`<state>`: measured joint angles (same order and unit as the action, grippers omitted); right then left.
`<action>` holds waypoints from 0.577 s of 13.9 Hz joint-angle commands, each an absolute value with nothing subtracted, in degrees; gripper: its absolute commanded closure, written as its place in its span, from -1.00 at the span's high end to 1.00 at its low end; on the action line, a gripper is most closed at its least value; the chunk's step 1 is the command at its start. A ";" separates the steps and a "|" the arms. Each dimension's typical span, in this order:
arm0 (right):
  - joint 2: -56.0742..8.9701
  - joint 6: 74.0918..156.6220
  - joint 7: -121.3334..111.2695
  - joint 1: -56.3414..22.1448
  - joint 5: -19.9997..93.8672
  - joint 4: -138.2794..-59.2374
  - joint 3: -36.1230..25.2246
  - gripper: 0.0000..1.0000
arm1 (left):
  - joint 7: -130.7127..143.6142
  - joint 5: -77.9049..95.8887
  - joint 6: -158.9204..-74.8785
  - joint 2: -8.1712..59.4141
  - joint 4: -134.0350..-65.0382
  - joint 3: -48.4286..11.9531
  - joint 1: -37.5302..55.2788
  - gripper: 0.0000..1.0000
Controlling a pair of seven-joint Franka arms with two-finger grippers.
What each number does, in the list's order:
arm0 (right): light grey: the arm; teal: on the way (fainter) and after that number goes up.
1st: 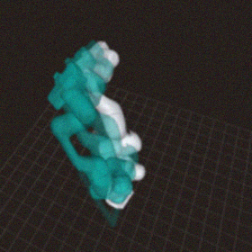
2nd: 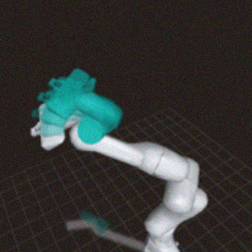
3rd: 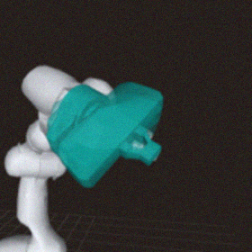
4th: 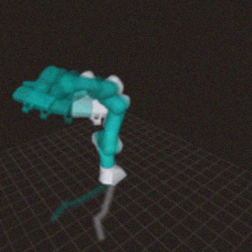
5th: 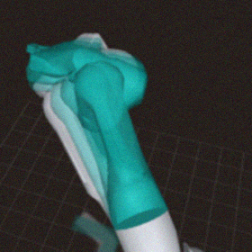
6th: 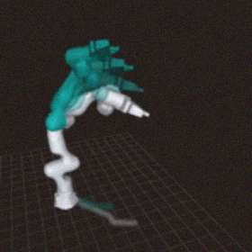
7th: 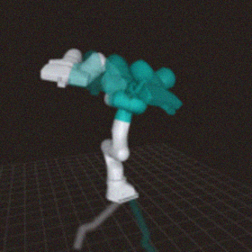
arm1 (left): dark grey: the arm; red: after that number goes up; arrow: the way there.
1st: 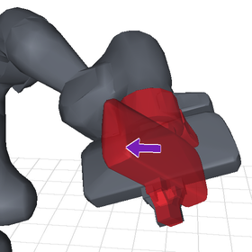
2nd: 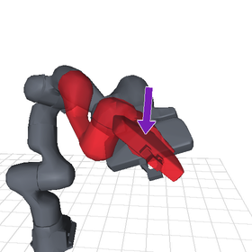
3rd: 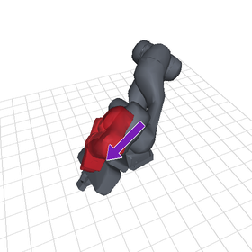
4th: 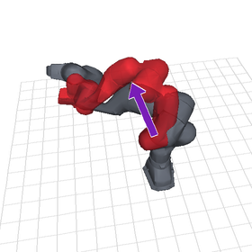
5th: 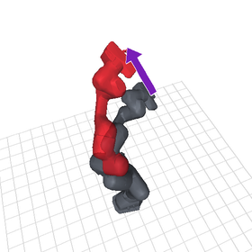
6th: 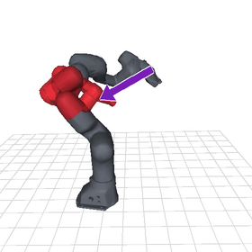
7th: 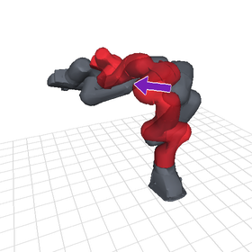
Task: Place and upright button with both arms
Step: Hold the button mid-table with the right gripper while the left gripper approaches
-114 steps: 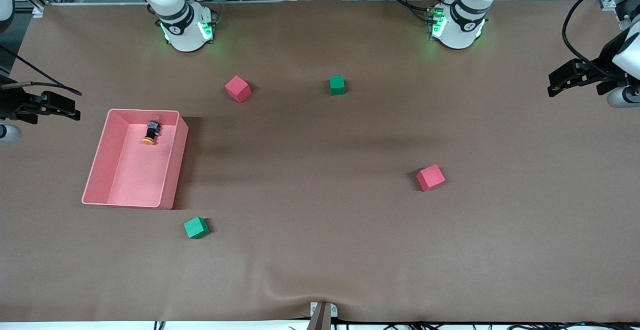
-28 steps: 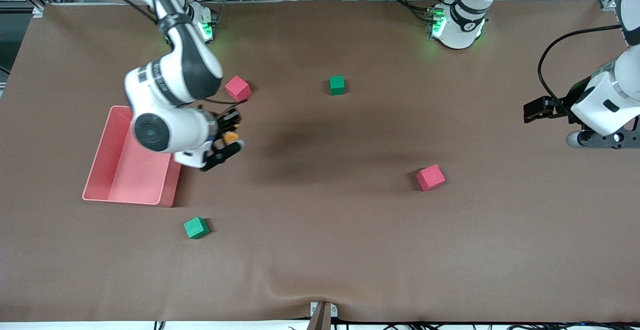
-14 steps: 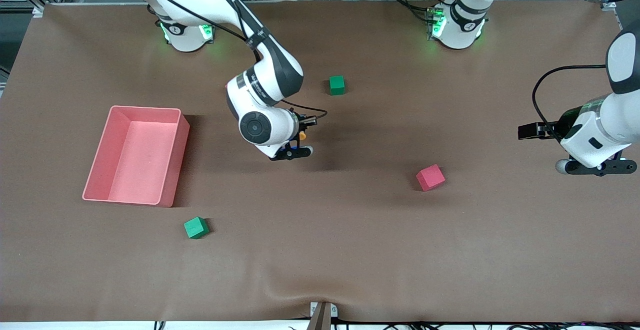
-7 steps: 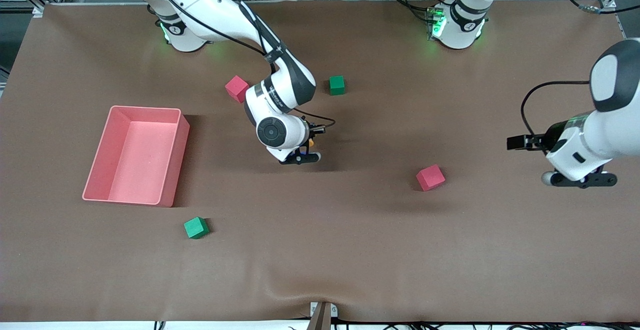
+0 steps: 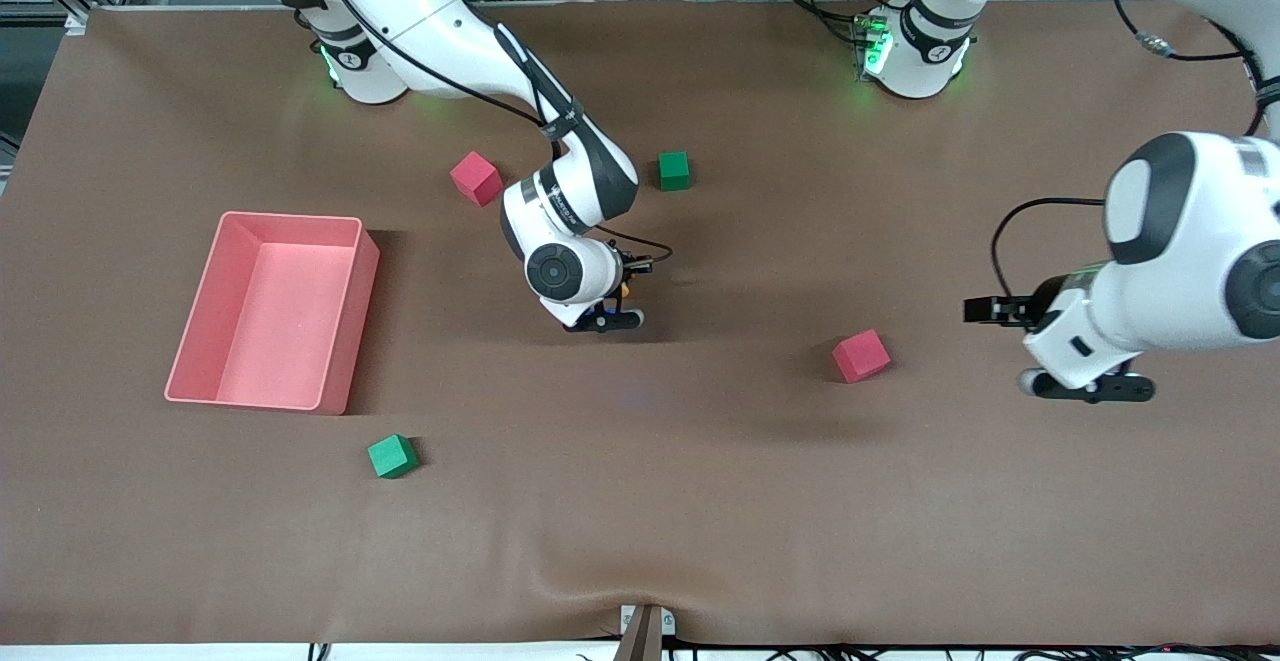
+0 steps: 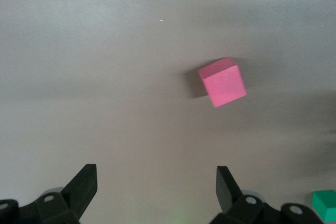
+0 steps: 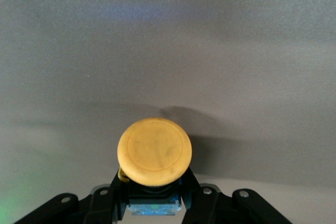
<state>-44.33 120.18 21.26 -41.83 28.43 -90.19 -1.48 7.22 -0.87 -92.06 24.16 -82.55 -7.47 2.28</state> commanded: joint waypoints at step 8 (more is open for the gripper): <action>-44.39 127.80 20.48 -41.84 29.62 -88.24 -2.46 1.00 | 18.01 3.95 -92.20 26.10 -79.28 -7.38 9.66 1.00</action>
<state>-44.84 128.15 21.76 -42.51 28.91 -89.87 -1.76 16.13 2.34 -92.68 25.39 -80.82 -7.61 9.00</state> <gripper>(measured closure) 0.044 0.000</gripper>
